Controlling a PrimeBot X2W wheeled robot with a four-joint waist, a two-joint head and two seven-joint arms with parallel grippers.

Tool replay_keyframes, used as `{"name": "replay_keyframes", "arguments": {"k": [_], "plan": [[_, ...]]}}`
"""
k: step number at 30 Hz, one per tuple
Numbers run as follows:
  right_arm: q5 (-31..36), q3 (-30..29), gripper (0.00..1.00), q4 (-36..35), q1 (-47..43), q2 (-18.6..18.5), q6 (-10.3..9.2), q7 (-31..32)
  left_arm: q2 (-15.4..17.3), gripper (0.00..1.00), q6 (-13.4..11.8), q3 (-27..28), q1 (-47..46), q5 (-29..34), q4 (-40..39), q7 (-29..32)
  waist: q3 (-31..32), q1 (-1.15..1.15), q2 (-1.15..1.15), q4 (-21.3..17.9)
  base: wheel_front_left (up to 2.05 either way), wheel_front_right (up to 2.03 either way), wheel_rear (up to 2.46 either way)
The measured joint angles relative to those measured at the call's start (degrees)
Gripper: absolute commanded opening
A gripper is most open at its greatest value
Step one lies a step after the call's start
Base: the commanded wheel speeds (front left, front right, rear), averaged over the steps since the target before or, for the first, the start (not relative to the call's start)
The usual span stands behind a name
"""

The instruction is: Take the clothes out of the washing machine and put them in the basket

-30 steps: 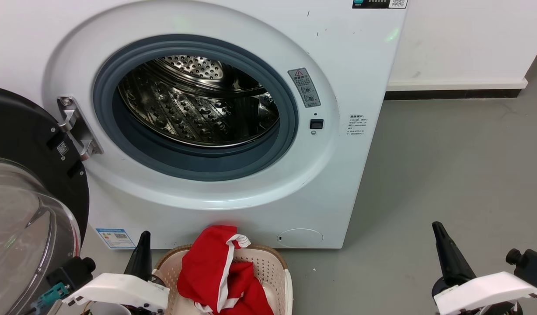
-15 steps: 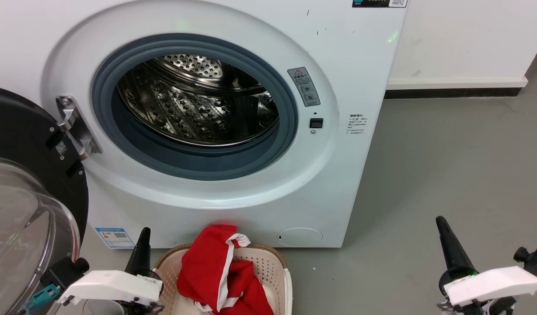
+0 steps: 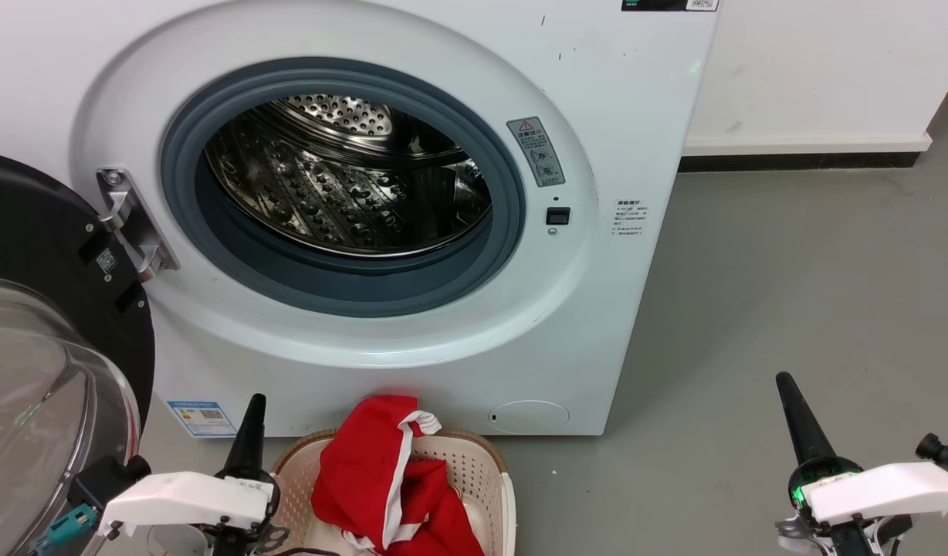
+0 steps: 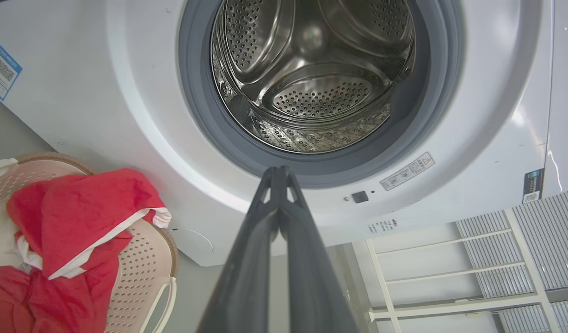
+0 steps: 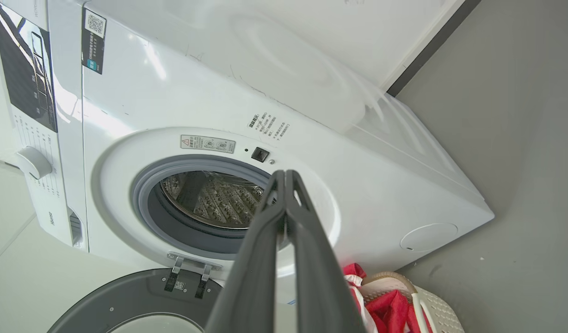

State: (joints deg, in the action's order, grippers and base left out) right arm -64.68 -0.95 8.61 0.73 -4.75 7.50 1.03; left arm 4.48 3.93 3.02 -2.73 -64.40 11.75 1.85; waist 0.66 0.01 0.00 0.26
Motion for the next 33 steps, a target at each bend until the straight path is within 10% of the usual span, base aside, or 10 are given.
{"name": "replay_keyframes", "arguments": {"k": [33], "plan": [[-19.16, -2.01, 0.00, 3.41, 2.97, 0.00, 0.00, 2.16, -1.02, 0.00, 2.22, 2.32, -2.05, -18.08, 1.51, 3.03, -0.50, 0.00, 0.00, -0.16, 0.00, 0.00, 0.00]]}}
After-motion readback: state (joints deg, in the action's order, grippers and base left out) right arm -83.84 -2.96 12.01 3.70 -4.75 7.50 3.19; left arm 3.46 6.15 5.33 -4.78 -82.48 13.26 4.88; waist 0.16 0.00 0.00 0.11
